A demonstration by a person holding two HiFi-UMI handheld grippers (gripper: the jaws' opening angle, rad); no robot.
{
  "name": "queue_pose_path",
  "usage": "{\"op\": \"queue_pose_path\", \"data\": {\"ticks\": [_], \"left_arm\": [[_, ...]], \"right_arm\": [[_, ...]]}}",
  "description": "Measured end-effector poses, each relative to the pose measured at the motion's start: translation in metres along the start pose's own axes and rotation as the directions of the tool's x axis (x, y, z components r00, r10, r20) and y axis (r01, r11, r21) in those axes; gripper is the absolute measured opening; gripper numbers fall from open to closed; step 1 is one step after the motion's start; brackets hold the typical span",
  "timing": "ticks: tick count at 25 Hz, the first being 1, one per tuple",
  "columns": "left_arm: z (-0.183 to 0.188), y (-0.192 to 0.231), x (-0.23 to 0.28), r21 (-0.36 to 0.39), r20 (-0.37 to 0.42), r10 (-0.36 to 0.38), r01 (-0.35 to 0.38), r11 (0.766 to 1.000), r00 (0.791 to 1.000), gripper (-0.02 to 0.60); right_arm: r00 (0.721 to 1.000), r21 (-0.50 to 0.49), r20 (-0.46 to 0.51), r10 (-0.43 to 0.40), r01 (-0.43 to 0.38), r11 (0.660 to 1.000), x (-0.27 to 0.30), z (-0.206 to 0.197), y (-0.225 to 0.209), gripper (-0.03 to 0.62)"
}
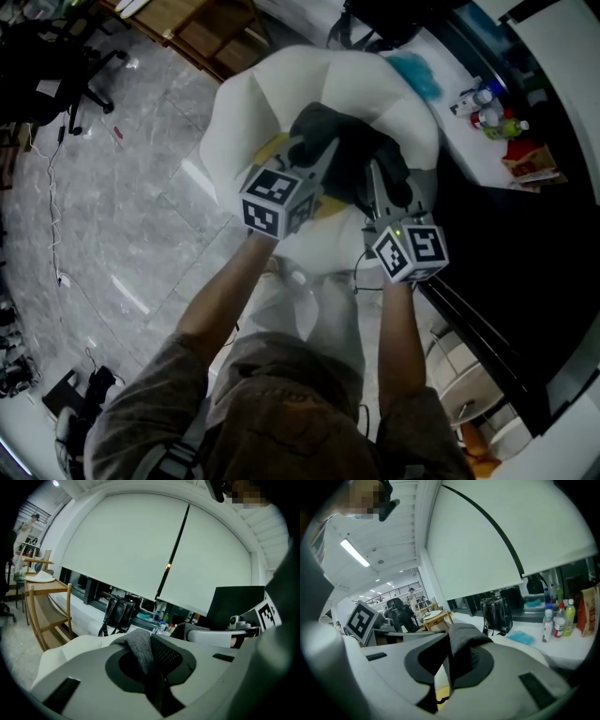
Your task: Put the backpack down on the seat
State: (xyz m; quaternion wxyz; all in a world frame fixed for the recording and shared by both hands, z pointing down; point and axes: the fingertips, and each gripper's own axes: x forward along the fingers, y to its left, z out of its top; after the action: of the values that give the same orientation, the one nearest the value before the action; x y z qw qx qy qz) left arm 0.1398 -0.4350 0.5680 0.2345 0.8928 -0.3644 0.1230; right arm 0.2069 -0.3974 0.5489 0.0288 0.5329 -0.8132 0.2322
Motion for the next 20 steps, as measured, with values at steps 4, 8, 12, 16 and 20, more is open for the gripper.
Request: {"op": "queue_pose_path", "data": {"ticks": [4, 8, 12, 16, 20], "left_arm": [[-0.009, 0.002, 0.004, 0.006, -0.003, 0.002, -0.002, 1.000, 1.000, 0.035], [-0.017, 0.007, 0.009, 0.007, -0.006, 0.005, -0.005, 1.000, 1.000, 0.035], [-0.027, 0.010, 0.014, 0.010, -0.005, 0.004, -0.004, 1.000, 1.000, 0.035], [-0.038, 0.016, 0.021, 0.022, -0.015, 0.008, -0.008, 1.000, 1.000, 0.035], [-0.045, 0.018, 0.029, 0.032, -0.015, 0.009, -0.008, 0.999, 1.000, 0.035]], "right_arm": [[1.000, 0.004, 0.003, -0.016, 0.016, 1.000, 0.003, -0.008, -0.002, 0.035], [0.999, 0.009, 0.008, -0.034, 0.034, 0.999, 0.009, -0.016, -0.006, 0.035], [0.999, 0.016, -0.002, -0.054, 0.054, 0.998, 0.014, -0.028, -0.008, 0.037], [0.997, 0.026, -0.013, -0.071, 0.072, 0.997, 0.023, -0.045, -0.013, 0.037], [0.997, 0.043, -0.028, -0.078, 0.079, 0.996, 0.027, -0.060, -0.017, 0.038]]}}
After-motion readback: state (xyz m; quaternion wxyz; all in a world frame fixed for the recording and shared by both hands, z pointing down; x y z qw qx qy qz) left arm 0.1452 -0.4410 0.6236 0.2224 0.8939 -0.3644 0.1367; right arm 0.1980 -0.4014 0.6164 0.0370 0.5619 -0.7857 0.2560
